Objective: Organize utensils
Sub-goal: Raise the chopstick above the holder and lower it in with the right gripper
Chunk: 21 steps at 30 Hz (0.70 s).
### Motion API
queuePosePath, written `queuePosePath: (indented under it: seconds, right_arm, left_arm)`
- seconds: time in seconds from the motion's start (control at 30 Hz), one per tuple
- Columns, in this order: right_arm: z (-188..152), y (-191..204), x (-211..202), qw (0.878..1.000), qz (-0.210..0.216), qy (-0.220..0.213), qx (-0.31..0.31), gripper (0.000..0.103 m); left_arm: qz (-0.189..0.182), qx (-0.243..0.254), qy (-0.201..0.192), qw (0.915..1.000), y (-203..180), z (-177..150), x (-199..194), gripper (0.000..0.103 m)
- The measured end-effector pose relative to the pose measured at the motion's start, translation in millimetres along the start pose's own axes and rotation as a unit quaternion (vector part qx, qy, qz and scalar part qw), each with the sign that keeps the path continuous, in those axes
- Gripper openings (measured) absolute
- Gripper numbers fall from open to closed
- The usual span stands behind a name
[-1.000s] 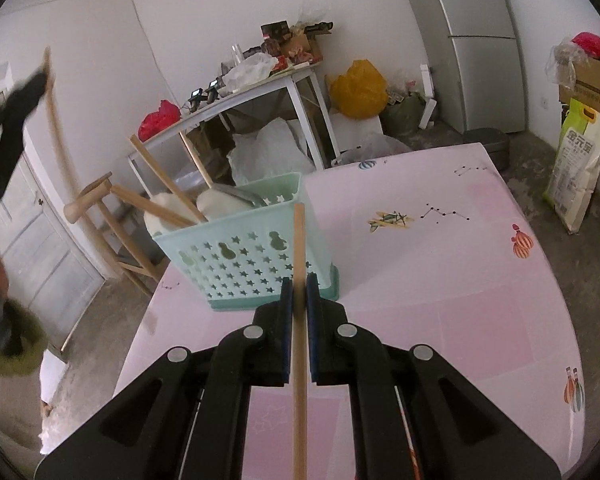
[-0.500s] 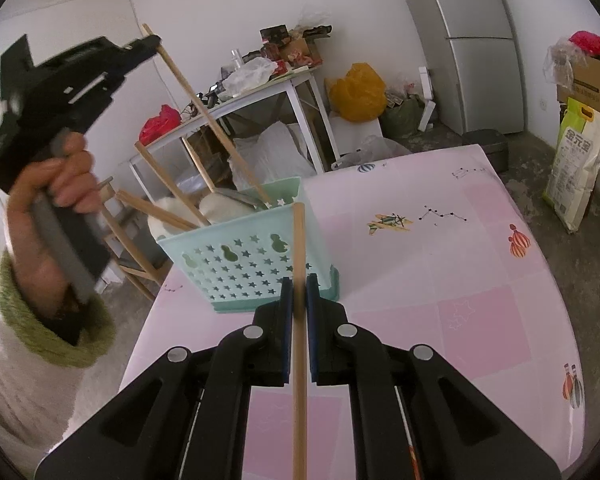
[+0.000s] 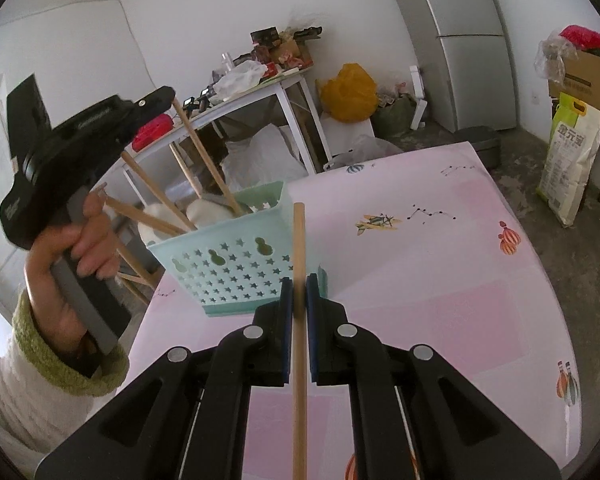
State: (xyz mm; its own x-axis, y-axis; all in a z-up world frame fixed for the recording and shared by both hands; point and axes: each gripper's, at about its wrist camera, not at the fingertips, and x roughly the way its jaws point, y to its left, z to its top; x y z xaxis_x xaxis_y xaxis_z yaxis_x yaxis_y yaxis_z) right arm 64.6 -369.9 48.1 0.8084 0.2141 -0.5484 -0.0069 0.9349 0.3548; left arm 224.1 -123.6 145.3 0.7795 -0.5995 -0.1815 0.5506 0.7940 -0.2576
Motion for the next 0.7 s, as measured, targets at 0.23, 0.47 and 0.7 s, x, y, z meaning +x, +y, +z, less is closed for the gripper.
queuePosePath:
  seconds: [0.23,0.47,0.7]
  right_arm:
    - [19,5,-14,1.000,0.006,-0.027,-0.005,0.007]
    - [74,25,-29,0.994,0.054,-0.088,-0.032,0.007]
    - [137,49,-23,0.977,0.132,-0.164,-0.042,0.007]
  left_arm:
    - [-0.008,0.016,-0.003,0.9998,3,3,-33,0.026]
    - [-0.011,0.027,0.019,0.9994,16,-5,-84,0.045]
    - [0.017,0.048,0.066,0.9965,41,-36,-133,0.066]
